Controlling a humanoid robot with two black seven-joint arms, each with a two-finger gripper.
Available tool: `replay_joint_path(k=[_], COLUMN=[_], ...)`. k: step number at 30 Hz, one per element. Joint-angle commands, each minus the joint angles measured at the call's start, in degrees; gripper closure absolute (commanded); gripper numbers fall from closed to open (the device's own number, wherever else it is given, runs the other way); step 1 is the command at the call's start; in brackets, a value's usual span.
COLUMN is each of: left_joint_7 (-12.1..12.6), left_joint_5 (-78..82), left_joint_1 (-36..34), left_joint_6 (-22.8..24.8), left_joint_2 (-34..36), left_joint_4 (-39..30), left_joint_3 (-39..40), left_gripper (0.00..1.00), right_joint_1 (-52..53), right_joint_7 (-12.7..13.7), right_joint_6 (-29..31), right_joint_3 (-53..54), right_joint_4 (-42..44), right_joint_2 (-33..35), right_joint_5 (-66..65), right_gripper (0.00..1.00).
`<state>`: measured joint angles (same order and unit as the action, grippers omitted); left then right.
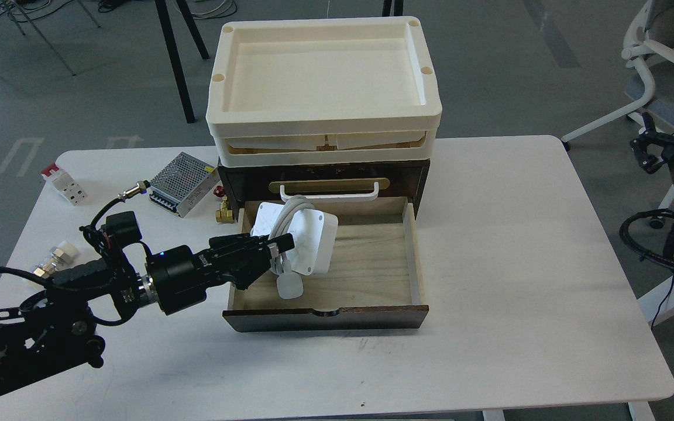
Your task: Put charging cable into cabinet
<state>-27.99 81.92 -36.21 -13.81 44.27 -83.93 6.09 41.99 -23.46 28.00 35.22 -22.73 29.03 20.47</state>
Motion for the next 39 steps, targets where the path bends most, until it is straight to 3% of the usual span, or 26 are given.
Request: replay_joint_path(k=[1,3,6,10,14,19,23,26,32,36,39], left_joint_7=[-0.01,-0.01,-0.01,-0.01,-0.01,-0.01,-0.01,-0.01,-0.01,-0.01,-0.01], left_joint_5=[-0.09,-0.26,-1.31,-5.53,-11.06,-14.84,-31.76,-50.56,-72.40,-75.06,-74.97], left_joint_1=[0.00,0.00,-0.61,-1.49,-2.81,-1.32,-0.44,-1.14,-2.02,-2.11,-2.20], left_joint_6=[0.10,0.44,0.71,0.88,0.27,0.80,1.58,9.20,40.99,41.81,41.81], left_joint_2=[-3.04,-4.36,-6.64,-7.18,-5.52,3.26,11.35,14.78,13.92,5.86,0.74], left_joint_4=[3.33,3.59,3.59,3.68,3.86,4.03,5.35,6.84,16.49,25.63,29.78], left_joint_3=[-0.29,-0.29,-0.11,0.59,1.99,7.35,8.33,9.29,26.75,37.39,40.05], left_gripper=[0.83,0.67,0.10,0.02,0.01,0.01,0.01,0.01,0.01,0.01,0.01], right_joint_1=[0.02,0.02,0.02,0.11,0.72,1.25,4.06,7.74,12.50,12.41,11.62], right_joint_7=[0.00,0.00,0.00,0.00,0.00,0.00,0.08,0.26,0.09,-0.61,-1.23], right_joint_6=[0.00,0.00,0.00,0.00,0.00,0.00,0.00,0.00,0.00,0.00,0.00], right_joint_3=[0.03,0.03,0.03,0.11,0.11,0.20,-0.24,-0.85,-3.05,-1.30,2.39], right_joint_4=[-0.04,-0.04,-0.04,-0.12,-0.21,-0.30,-0.21,-0.12,-0.65,-1.00,-1.35], right_joint_2=[-0.02,0.06,0.06,-0.02,-0.11,-0.20,-0.11,-0.20,-6.07,-8.37,-7.93], right_joint_5=[0.01,0.01,0.01,0.01,0.01,0.01,-0.17,-0.70,-3.86,-3.69,-3.69], right_gripper=[0.00,0.00,0.00,0.00,0.00,0.00,0.00,0.00,0.00,0.00,0.00])
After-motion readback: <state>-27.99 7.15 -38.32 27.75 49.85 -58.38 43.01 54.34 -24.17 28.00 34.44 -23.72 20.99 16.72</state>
